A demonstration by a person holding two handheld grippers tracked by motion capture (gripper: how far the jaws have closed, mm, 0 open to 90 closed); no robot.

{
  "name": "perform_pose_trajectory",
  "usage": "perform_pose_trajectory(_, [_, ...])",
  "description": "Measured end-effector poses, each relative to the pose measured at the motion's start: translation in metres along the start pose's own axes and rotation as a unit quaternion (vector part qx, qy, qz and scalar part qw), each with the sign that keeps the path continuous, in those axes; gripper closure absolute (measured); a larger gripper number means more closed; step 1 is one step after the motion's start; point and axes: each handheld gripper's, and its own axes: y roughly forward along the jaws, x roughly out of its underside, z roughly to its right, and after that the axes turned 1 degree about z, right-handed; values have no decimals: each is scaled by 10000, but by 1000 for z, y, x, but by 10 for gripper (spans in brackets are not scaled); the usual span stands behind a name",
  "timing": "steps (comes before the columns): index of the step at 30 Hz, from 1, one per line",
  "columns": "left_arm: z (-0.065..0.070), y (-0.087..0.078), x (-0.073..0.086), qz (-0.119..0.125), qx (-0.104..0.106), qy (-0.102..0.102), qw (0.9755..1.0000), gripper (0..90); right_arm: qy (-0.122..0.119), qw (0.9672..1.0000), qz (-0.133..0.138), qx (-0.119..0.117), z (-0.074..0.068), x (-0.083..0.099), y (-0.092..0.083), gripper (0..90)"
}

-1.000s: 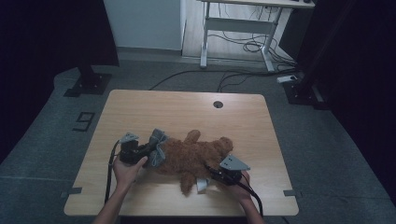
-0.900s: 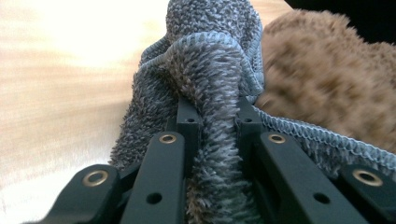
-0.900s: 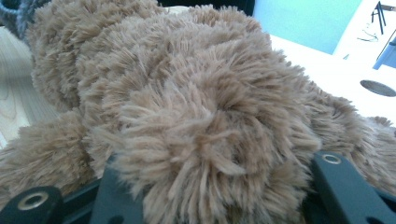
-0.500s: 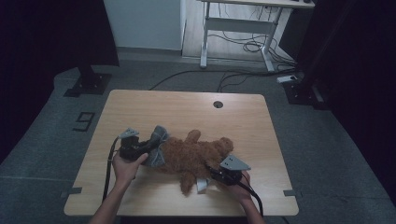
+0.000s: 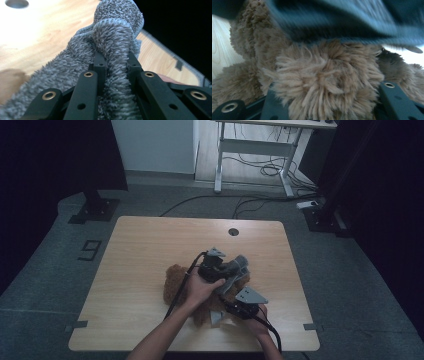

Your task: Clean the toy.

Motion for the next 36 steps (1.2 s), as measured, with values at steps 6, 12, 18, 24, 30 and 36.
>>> perform_pose_trajectory(6, [-18,-18,12,57,-327,-68,9994,785,-53,10000,26,-3,-1,1,1,502])
perform_pose_trajectory(12, [-44,-57,34,119,-598,-133,9980,788,-19,10000,55,-1,-1,2,0,500])
perform_pose_trajectory(18, [-68,-103,56,438,-1020,-173,9937,786,74,9999,68,-28,2,2,1,497])
perform_pose_trajectory(24, [-92,-124,86,786,-1023,-613,9897,785,75,9999,99,-46,0,2,1,496])
perform_pose_trajectory(30, [-98,-136,102,847,-1223,-577,9872,786,80,9999,114,-54,1,3,1,496])
perform_pose_trajectory(36, [-111,-142,126,769,-1310,-810,9851,786,133,9998,149,-87,2,4,1,494])
